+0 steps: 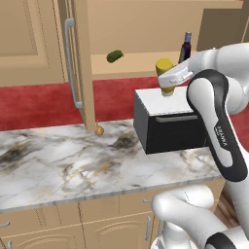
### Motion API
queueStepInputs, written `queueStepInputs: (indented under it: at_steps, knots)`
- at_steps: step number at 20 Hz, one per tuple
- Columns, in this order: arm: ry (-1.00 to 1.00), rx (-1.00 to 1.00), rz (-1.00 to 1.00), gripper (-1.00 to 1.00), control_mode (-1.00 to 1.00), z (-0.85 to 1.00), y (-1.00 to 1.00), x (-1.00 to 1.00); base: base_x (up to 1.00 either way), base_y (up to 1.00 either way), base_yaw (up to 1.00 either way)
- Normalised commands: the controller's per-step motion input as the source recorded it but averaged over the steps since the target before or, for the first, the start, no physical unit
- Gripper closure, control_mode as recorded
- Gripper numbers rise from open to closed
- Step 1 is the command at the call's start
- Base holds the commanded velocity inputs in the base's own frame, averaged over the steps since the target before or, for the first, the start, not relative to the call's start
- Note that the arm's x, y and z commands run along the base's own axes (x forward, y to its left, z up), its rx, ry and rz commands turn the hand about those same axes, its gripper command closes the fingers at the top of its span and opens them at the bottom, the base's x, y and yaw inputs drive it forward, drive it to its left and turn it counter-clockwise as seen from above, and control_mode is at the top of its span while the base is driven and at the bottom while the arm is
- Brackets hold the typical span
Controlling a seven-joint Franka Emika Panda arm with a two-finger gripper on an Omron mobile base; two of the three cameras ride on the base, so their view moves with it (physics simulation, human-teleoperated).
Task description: Pick the condiment bottle and mustard from the counter and place them in the cabinet.
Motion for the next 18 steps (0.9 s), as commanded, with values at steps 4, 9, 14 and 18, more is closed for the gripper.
queueStepInputs:
  at_steps: [4,9,14,18]
  knots:
    - [0.00,0.02,-0.02,1.00,-1.00,0.06,-0.07,-0.02,0.00,0.00,0.00]
    - [0.00,0.09,-0.05,1.00,-1.00,0.01,-0.11,-0.01,0.00,0.00,0.00]
    - [0.00,0.12,-0.08,1.00,-1.00,0.01,-0.12,-0.02,0.00,0.00,0.00]
    - [-0.03,0.12,-0.07,1.00,-1.00,0.05,-0.11,-0.01,0.00,0.00,0.00]
